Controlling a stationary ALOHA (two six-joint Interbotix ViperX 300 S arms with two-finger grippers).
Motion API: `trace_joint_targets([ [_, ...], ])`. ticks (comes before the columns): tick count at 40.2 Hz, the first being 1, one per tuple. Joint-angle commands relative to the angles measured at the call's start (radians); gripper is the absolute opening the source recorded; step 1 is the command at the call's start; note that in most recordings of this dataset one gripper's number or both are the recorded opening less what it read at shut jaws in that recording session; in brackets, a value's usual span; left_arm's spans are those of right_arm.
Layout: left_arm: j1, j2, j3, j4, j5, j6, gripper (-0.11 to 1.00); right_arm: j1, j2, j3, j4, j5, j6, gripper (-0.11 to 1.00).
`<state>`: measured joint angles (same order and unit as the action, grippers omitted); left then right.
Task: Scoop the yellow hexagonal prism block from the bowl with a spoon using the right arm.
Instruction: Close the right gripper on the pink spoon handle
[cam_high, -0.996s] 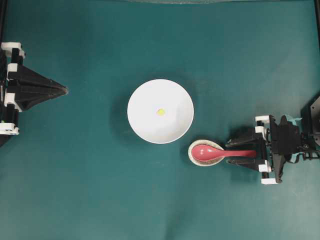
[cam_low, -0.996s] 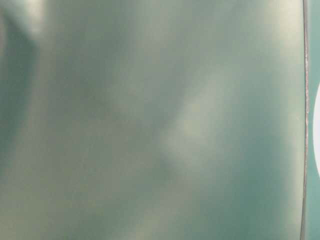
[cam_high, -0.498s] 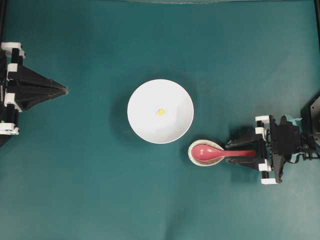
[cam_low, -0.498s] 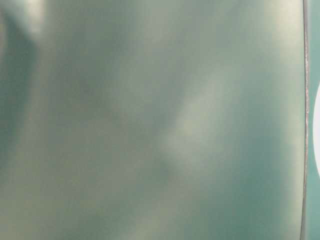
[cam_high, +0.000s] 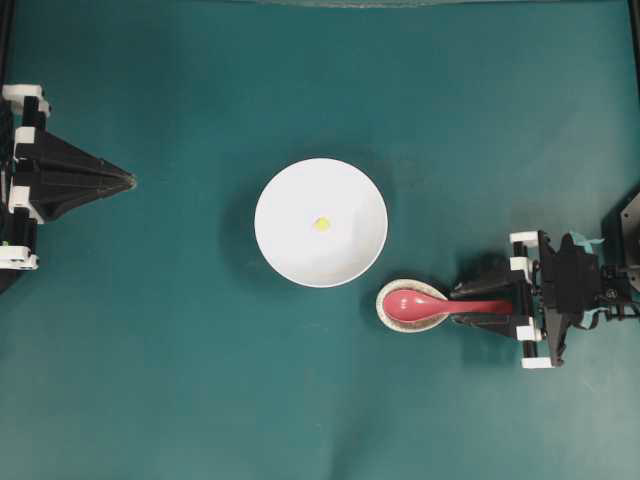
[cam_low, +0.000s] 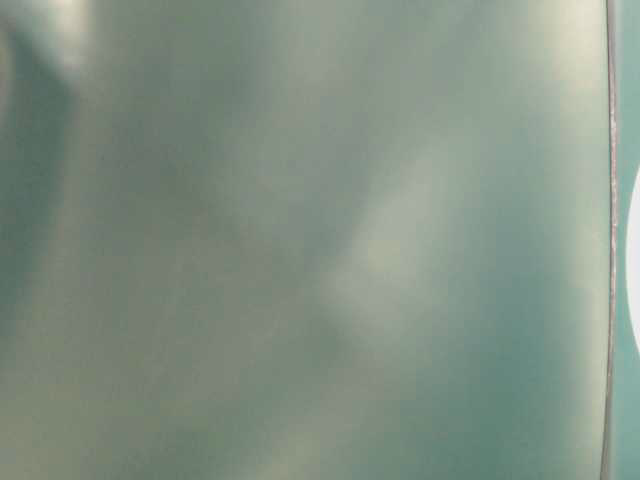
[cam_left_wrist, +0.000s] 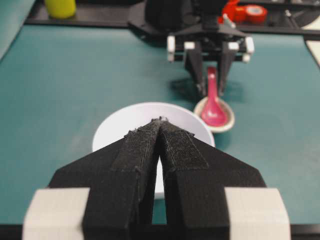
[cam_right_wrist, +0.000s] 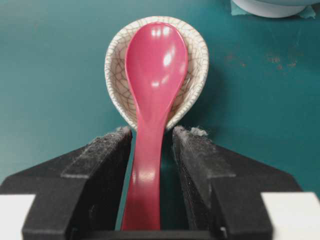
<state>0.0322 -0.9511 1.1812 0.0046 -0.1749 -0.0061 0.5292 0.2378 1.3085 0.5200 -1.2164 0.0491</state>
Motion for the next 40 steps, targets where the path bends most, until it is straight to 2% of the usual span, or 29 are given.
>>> trace_joint_targets([
  [1, 0.002, 0.008, -0.018, 0.003, -0.005, -0.002, -0.01, 0.006, -0.009, -0.005, 0.002, -0.005, -0.003, 0.45],
  [22, 0.000, 0.008, -0.020, 0.002, -0.005, -0.002, -0.01, 0.005, -0.011, -0.005, -0.003, -0.009, -0.006, 0.44],
  [27, 0.000, 0.008, -0.018, 0.003, -0.005, -0.002, -0.01, 0.005, -0.014, -0.005, -0.009, -0.011, -0.008, 0.40],
  [36, 0.000, 0.008, -0.018, 0.003, -0.005, -0.002, -0.01, 0.005, -0.025, -0.005, -0.012, -0.009, -0.009, 0.25],
  [40, 0.000, 0.008, -0.018, 0.003, -0.006, -0.002, -0.01, 0.006, -0.034, -0.005, -0.012, -0.005, -0.009, 0.24],
])
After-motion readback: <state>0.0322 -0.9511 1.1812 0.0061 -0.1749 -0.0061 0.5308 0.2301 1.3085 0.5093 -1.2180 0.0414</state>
